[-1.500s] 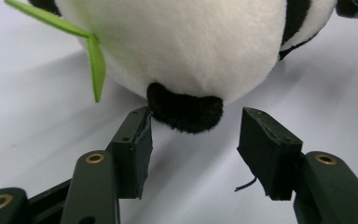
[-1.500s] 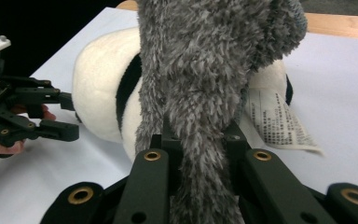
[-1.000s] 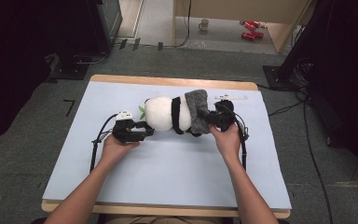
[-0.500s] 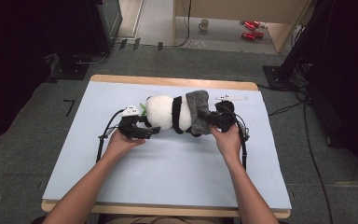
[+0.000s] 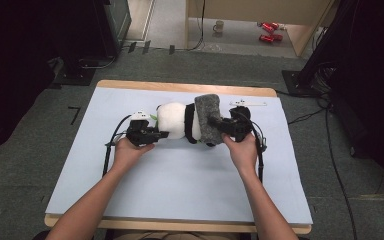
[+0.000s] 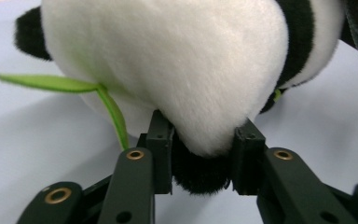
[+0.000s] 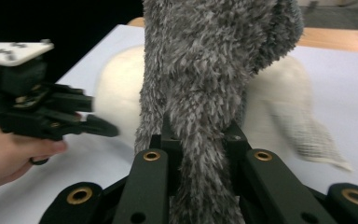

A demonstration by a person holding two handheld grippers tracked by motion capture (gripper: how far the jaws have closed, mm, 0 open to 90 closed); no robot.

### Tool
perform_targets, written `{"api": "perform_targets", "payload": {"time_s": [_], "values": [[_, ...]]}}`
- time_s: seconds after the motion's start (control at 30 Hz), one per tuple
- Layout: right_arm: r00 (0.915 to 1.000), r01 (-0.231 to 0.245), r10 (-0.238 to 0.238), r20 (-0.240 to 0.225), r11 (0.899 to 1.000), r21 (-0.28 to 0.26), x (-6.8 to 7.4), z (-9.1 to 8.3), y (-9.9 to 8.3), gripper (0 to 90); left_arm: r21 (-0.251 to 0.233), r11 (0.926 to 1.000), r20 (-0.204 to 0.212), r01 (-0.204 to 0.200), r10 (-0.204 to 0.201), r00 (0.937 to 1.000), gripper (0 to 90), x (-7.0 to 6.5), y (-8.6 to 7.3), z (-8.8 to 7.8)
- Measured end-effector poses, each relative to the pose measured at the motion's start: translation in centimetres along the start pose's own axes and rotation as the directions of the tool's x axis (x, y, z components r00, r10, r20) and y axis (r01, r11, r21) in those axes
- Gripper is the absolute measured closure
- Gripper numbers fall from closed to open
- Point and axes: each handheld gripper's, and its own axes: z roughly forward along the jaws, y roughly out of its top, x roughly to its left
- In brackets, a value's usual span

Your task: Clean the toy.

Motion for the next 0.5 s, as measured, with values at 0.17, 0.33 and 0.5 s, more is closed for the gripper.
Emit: {"api": "perform_targets", "payload": {"time_s": [0.17,0.33,0.5], "values": [[0.9959,0.041,-0.040,-0.081,0.999,0.009,3.2,-0.5,0.2,77.6,0.058,0.9945,0.050,0.088,-0.091,0.9946,69.2,-1.5,0.7,-1.5],[0.9857,0.063,-0.054,-0.160,0.997,0.050,6.1,-0.9,-0.4,77.2,0.123,0.9852,0.092,0.120,-0.131,0.9871,69.2,-3.4,0.9,-3.9],[0.9838,0.095,-0.072,-0.164,0.987,0.134,7.2,0.1,-1.9,77.1,0.124,0.9788,0.107,0.163,-0.176,0.9785,68.3,-4.1,0.3,-3.9]]}}
